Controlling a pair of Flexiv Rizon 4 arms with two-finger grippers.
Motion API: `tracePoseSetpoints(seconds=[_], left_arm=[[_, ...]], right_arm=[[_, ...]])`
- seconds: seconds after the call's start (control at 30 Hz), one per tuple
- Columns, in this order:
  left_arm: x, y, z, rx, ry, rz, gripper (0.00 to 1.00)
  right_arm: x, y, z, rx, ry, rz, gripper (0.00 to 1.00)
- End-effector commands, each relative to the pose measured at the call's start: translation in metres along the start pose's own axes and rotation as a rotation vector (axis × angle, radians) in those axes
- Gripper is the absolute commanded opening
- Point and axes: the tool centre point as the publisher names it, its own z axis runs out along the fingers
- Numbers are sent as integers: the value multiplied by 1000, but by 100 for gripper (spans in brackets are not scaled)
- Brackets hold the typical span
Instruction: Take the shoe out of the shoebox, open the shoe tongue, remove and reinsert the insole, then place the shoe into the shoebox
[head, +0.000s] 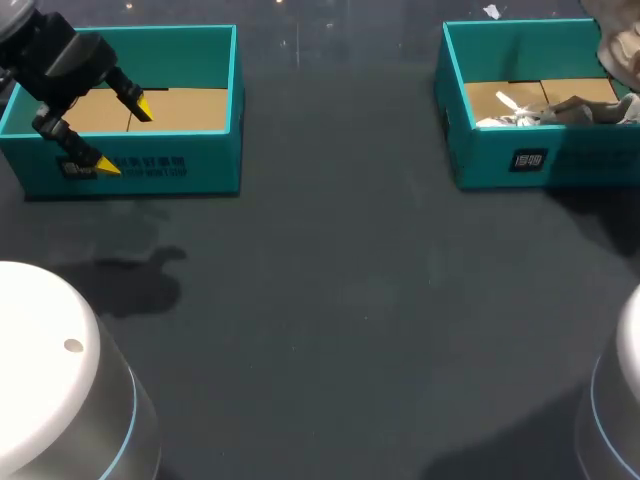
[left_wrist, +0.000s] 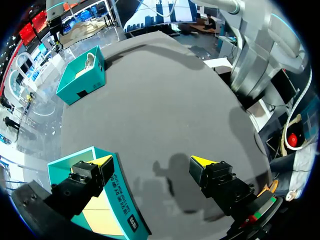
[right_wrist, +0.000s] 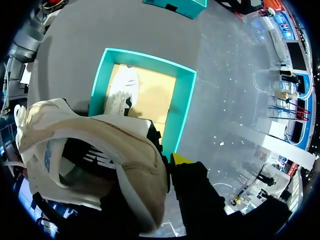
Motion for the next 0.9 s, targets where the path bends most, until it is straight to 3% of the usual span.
tracePoseSetpoints(seconds=[0.03,0.13,0.3,0.5,0.73,0.9], left_arm=[[0,0,0,-3,2,0,100],[0,0,0,-3,2,0,100],[0,0,0,-3,2,0,100],[0,0,0,-3,2,0,100],[0,0,0,-3,2,0,100],[0,0,0,-3,2,0,100]], right_arm=[[-3,0,-3,3,17,-1,0],[-3,0,-3,3,17,-1,0],[-26,-27,11,17,-47,-3,0],[-49,-47,36,12,-37,-73,0],[-56,-59,58,-17,6,-83,0],[-51,-66,64,-26,-9,7,0]])
